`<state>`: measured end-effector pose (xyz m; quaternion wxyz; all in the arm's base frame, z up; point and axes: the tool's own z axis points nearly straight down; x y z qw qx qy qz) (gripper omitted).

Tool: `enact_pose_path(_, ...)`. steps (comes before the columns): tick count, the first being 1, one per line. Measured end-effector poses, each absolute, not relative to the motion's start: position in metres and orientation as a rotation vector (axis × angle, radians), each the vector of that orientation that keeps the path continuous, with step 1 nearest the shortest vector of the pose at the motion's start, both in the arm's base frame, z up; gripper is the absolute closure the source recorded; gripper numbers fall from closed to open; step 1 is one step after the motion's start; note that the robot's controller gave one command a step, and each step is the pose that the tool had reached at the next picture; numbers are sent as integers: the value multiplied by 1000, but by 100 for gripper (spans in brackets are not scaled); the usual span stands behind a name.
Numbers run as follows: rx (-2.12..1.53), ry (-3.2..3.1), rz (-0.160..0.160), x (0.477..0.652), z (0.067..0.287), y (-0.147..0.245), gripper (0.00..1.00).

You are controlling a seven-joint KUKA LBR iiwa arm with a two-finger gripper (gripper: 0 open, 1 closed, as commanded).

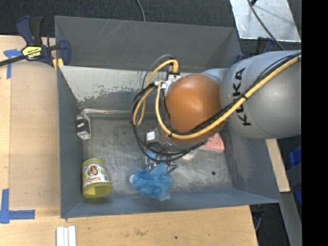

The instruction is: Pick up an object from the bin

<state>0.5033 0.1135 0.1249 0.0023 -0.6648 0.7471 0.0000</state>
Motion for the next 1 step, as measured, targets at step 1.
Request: enact_pose_path(1, -2409, 2010, 0, 505, 94, 69, 100)
